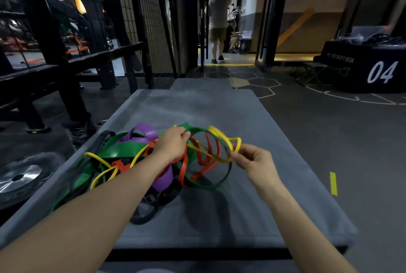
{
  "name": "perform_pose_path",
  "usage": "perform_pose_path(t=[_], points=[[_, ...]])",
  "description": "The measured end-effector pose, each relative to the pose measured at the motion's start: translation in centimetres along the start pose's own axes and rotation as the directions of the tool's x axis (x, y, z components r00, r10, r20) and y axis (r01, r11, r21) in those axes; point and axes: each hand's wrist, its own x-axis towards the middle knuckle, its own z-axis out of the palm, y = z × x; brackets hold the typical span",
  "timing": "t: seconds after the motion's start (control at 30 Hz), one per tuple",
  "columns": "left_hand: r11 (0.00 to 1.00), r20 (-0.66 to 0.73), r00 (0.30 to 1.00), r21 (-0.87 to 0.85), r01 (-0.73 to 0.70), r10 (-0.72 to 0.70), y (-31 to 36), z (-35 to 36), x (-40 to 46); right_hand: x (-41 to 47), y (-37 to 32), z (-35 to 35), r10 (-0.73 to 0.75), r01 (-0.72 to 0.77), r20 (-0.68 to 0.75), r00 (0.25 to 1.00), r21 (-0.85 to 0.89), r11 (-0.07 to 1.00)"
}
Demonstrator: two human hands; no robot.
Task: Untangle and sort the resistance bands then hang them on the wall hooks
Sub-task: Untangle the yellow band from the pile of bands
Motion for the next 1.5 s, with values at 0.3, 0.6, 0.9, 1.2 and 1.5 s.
perform_pose_path(t=[0.3, 0.6, 0.9, 1.2, 1.5], points=[[0.999, 0.03, 0.999, 0.027, 0.033, -0.034, 0.6, -0.5, -0.6, -0.1, 0.6, 0.6, 0.084, -0.076, -0.192, 0.978, 0.05, 0.996], [1.0, 0.065, 0.998, 0.012, -0.002, 0.001, 0.6, -1.2, -0.8, -2.7, 0.4, 1.8, -0.165, 0.455, 0.434, 0.886, -0.741, 0.494], [0.988, 0.066, 0.987, -0.062, -0.144, 0.148, -0.4, -3.5, -2.5, 1.3, -3.9, 1.6, -0.26, 0.174, -0.045, 0.965, -0.633, 0.755], [0.913, 0.32, 0.856, -0.103, -0.394, 0.406, -5.2, -4.3, -5.5, 6.4, -1.1, 6.7, 0.022, 0.141, 0.188, 0.982, -0.806, 0.575], [0.913, 0.375, 0.832, -0.15, -0.379, 0.407, -6.7, -4.3, -6.6, 7.0, 2.1, 8.8, 0.333, 0.017, 0.27, 0.903, -0.798, 0.602]])
